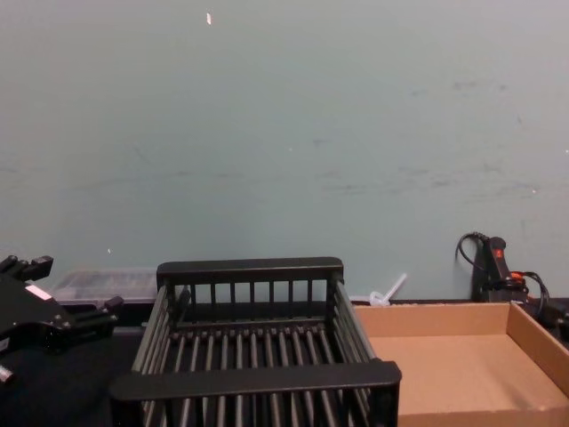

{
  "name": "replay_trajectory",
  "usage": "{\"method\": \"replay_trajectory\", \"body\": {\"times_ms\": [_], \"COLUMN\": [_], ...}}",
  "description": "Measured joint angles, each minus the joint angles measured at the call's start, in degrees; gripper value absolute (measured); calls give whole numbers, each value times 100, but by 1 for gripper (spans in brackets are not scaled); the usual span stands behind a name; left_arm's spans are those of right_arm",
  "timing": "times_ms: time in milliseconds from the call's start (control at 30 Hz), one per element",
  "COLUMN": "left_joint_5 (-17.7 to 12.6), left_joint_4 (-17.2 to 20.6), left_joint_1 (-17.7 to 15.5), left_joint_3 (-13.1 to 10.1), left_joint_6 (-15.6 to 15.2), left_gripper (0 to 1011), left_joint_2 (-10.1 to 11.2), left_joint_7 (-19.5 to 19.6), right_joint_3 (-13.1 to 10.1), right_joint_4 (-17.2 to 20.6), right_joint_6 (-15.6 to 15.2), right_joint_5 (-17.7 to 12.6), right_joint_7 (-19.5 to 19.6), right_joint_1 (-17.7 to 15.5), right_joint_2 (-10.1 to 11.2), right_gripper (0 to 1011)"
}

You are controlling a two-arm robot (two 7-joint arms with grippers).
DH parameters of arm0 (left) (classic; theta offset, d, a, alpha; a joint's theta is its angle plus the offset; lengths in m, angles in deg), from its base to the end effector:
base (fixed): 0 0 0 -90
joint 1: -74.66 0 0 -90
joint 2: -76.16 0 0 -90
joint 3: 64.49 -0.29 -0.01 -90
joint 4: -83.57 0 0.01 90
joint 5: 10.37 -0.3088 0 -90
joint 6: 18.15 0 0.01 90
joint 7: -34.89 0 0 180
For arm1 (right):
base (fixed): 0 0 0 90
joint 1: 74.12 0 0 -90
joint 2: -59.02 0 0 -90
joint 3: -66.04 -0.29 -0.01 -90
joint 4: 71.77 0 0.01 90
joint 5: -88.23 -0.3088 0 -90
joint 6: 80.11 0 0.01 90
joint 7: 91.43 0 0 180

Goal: Pick up the white tape and place it into the black box , Pick up the silver tape and place it into the brown box.

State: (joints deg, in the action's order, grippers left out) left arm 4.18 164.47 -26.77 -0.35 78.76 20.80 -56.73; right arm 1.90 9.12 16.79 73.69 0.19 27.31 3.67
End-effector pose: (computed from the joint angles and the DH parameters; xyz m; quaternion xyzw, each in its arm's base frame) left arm 0.3581 0.0827 -0.3023 0.1414 -0.1324 0.5799 0.7913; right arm 0.3581 -0.0828 -0.3023 -0.1417 -0.1325 -0.5800 0.7912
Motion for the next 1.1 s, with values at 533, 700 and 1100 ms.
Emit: {"method": "replay_trajectory", "body": {"times_ms": [533, 700, 1100], "left_joint_5": [0, 0, 0], "left_joint_4": [0, 0, 0], "left_joint_1": [0, 0, 0], "left_joint_3": [0, 0, 0], "left_joint_6": [0, 0, 0], "left_gripper": [1001, 1001, 1001], "left_joint_2": [0, 0, 0], "left_joint_7": [0, 0, 0], "right_joint_3": [0, 0, 0], "right_joint_4": [0, 0, 0], "right_joint_6": [0, 0, 0], "right_joint_5": [0, 0, 0], "right_joint_7": [0, 0, 0], "right_joint_1": [0, 0, 0], "right_joint_2": [0, 0, 0], "right_gripper": [1002, 1002, 1002]}}
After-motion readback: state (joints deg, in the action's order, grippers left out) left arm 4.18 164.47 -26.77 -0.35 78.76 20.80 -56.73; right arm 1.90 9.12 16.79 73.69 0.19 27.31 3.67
